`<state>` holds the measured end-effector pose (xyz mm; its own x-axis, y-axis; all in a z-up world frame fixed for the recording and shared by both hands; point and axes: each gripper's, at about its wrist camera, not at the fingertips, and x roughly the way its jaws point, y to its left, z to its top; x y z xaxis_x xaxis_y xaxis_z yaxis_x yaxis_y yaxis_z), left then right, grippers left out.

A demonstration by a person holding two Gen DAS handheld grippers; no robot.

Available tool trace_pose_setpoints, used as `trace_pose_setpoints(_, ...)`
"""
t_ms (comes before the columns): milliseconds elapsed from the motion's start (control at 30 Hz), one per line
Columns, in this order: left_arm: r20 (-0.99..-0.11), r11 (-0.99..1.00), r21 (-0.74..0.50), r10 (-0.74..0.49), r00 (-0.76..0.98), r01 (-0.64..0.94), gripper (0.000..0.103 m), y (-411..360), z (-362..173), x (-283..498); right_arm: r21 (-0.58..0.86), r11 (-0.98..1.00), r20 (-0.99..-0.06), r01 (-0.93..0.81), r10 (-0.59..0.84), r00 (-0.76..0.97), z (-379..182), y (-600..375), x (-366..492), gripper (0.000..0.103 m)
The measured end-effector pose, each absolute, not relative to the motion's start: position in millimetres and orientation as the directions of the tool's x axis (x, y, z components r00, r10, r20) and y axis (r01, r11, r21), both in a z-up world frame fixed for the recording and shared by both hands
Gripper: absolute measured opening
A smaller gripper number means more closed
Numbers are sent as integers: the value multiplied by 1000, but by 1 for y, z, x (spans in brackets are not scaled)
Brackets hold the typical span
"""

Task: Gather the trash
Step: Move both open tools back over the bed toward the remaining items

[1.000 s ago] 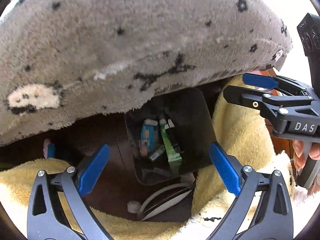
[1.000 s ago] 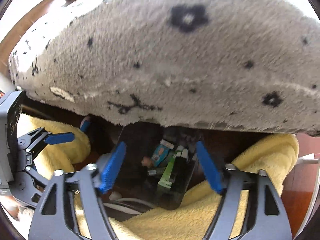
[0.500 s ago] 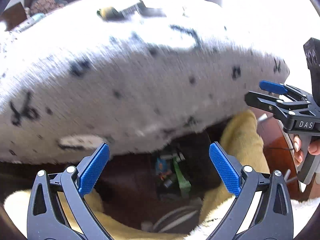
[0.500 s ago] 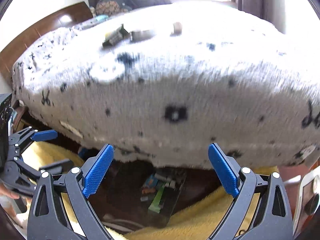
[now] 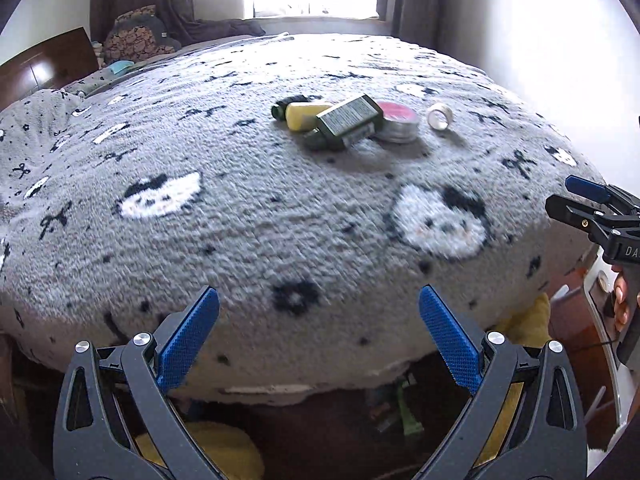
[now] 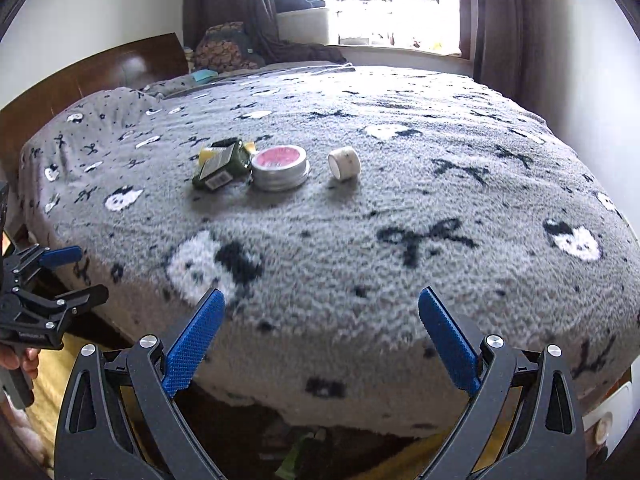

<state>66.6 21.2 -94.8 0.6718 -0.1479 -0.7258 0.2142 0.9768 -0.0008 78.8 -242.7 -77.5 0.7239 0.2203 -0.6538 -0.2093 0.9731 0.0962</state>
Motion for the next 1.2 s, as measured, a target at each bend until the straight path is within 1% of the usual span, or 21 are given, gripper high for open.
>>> trace_pose_setpoints(167,-715,979,-3,-146,683,205,95,26,-87,92,91,976,-648,-199,210,732,-75,-238,112,98)
trace_pose_setpoints(333,-726,976,-10,-157,669,218,95,21,-91,115,65,983,-673,-174,172,719,-85,-233,161,97)
trace_pose_setpoints(400,-732,973,-44,-185,656,225,95,20,-93,125,60,985,-680,-163,160,716,-89,-233,183,89)
trace_pose_setpoints(433,-732,972,-57,-195,652,227,95,19,-94,131,63,985,-683,-159,159,713,-90,-233,191,82)
trace_pose_setpoints(467,-733,973,-58,-193,652,222,95,17,-95,136,66,986,-687,-155,158,710,-91,-233,200,77)
trace_pose_setpoints(600,-729,970,-70,-210,652,235,95,9,-95,157,64,986,-699,-153,154,698,-95,-232,226,71)
trace_pose_setpoints(767,-730,962,-45,-215,649,269,95,-5,-92,183,48,983,-715,-178,158,681,-100,-229,240,63)
trace_pose_setpoints(800,-731,960,-46,-220,645,275,95,-7,-92,189,45,982,-718,-181,157,678,-100,-228,242,60)
trace_pose_setpoints(833,-733,959,-46,-222,643,279,95,-9,-92,194,43,982,-723,-183,157,673,-101,-228,244,55)
trace_pose_setpoints(900,-738,956,-30,-218,638,291,95,-15,-93,205,41,982,-727,-187,157,668,-103,-228,247,51)
trace_pose_setpoints(1033,-756,948,2,-206,621,317,94,-29,-98,223,35,978,-734,-207,165,659,-105,-225,254,34)
trace_pose_setpoints(1067,-760,948,5,-204,617,320,94,-31,-100,228,36,977,-734,-211,169,657,-105,-225,255,29)
trace_pose_setpoints(1100,-762,947,6,-204,615,321,93,-33,-101,231,38,975,-736,-218,174,654,-105,-224,257,26)
trace_pose_setpoints(1133,-763,946,5,-207,613,325,91,-34,-102,235,35,975,-737,-221,175,653,-106,-223,257,26)
trace_pose_setpoints(1200,-769,941,-6,-220,600,337,78,-38,-105,242,28,973,-737,-229,175,653,-105,-221,258,26)
